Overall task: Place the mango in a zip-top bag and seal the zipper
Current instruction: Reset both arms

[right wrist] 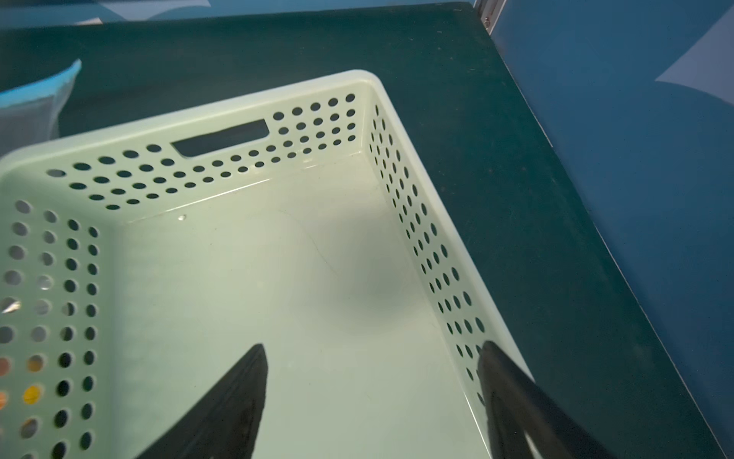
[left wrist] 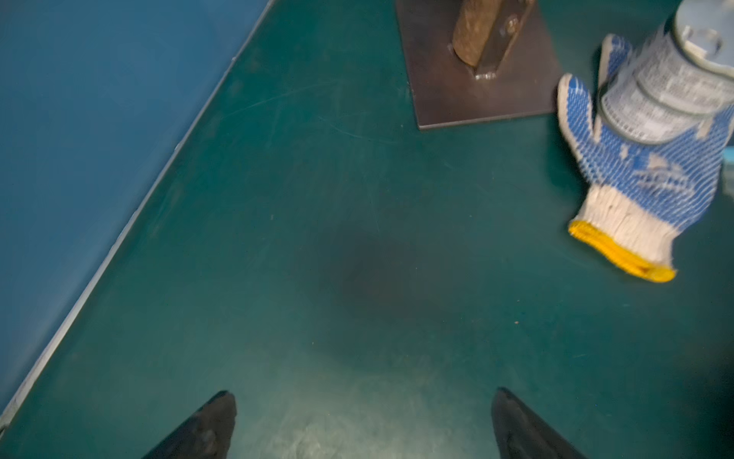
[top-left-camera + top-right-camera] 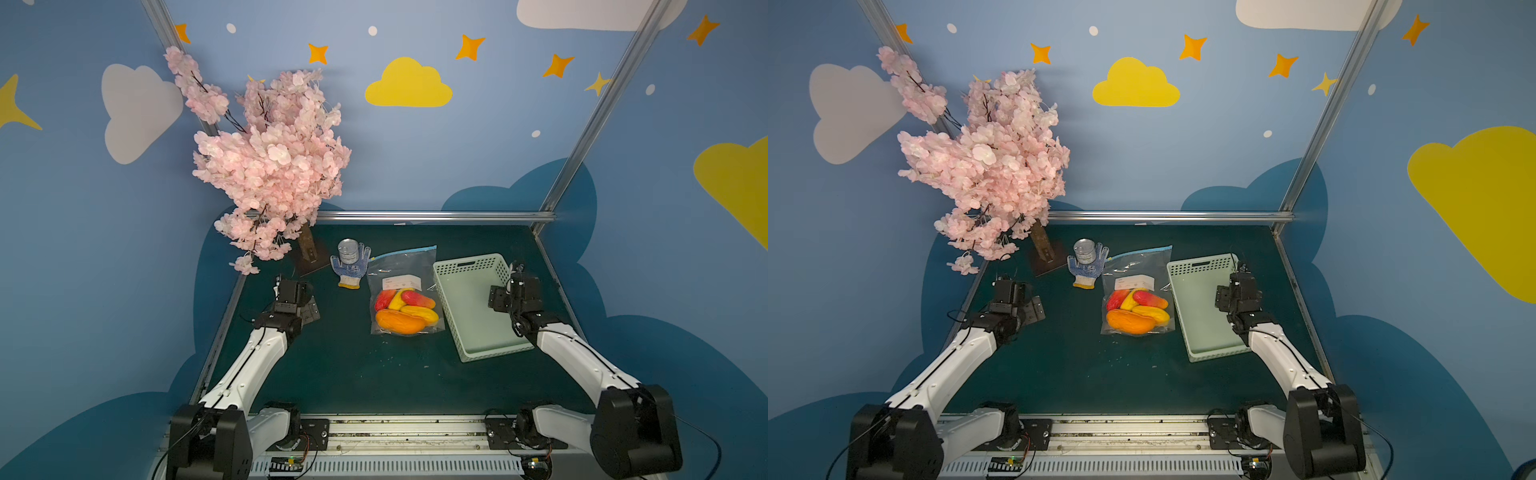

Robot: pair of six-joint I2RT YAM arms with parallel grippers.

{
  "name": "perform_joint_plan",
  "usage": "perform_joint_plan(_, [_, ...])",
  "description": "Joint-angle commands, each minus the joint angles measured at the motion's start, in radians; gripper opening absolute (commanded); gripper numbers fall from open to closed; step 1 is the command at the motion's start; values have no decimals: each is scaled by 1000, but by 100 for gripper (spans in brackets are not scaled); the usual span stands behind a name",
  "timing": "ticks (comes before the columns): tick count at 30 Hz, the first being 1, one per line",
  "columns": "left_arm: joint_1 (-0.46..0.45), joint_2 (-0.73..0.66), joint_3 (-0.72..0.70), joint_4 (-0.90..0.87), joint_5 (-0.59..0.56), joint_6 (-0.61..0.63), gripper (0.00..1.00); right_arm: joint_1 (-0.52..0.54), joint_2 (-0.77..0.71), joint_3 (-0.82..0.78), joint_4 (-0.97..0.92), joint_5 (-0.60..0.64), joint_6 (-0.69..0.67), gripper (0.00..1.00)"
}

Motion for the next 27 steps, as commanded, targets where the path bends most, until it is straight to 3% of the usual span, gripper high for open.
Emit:
perform_joint_plan(1, [32, 39, -91, 337, -14, 157, 100, -11, 87, 4, 184, -41, -73, 83])
perform_joint_plan(6, [63, 112, -221, 654, 71, 195, 100, -31, 187, 46, 202, -128, -174, 83])
perform_joint_plan(15, [61, 313, -149, 894, 244, 319, 100, -102, 197, -156, 524, -282, -189, 83])
perform_joint_plan(21, [58, 383, -266, 1166, 229, 314, 100, -104, 209, -215, 628, -291, -192, 83])
perform_joint_plan(27, [72, 389, -254, 1142, 252, 301, 100, -123, 223, -186, 595, -279, -163, 83])
